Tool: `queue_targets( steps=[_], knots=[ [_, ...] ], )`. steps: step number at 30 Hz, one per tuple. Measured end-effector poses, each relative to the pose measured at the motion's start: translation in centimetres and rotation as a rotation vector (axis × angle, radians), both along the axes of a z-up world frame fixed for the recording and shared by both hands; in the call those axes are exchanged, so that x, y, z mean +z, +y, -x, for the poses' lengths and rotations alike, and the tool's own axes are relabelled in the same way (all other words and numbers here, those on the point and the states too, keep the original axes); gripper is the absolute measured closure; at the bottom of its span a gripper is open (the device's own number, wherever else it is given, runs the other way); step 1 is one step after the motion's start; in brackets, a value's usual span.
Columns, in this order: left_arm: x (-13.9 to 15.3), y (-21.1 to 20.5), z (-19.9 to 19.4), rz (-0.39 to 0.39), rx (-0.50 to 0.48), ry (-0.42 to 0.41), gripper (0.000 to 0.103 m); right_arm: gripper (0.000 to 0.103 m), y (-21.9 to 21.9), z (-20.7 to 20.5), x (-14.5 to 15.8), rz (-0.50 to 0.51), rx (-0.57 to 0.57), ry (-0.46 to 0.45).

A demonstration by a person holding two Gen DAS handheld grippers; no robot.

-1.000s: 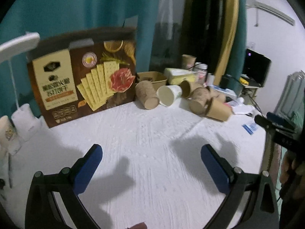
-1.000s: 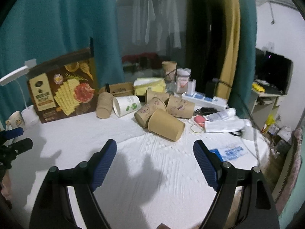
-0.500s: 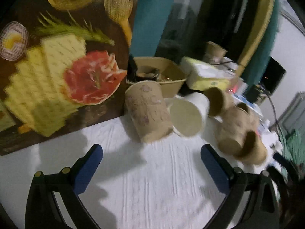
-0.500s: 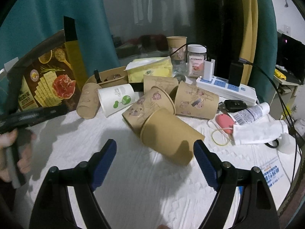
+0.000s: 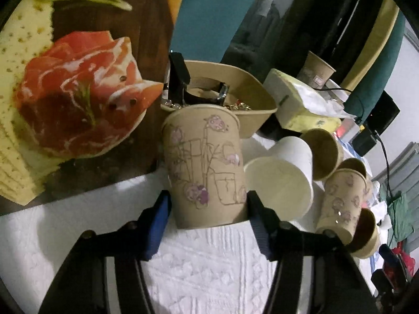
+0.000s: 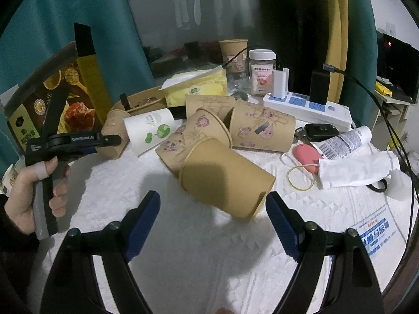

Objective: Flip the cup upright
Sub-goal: 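Lift the paper cup with the left tool and rotate it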

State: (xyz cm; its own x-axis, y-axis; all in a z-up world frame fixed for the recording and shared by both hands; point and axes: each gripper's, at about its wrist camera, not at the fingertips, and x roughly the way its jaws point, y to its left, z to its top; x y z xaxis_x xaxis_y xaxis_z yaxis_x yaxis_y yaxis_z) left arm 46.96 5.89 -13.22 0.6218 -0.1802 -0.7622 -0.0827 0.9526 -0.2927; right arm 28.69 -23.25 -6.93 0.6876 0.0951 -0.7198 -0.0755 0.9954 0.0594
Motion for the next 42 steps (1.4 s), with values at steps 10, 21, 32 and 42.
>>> queue_targets(
  steps=[10, 21, 32, 42],
  knots=[
    [4.2, -0.7, 7.7, 0.025, -0.025, -0.061, 0.044, 0.022, 1.6, 4.8, 2.3, -0.011, 0.028, -0.032],
    [6.0, -2.4, 26.1, 0.127, -0.083, -0.067, 0.044, 0.022, 2.9, 16.0, 2.4, -0.05, 0.069, 0.013],
    [2.0, -2.8, 35.7, 0.211, -0.046, 0.04, 0.044, 0.022, 3.9, 24.2, -0.3, -0.09, 0.113, 0.112],
    [-0.9, -3.6, 36.6, 0.218, -0.058, 0.114, 0.036, 0.022, 5.2, 24.4, -0.2, -0.077, 0.138, 0.126]
  ],
)
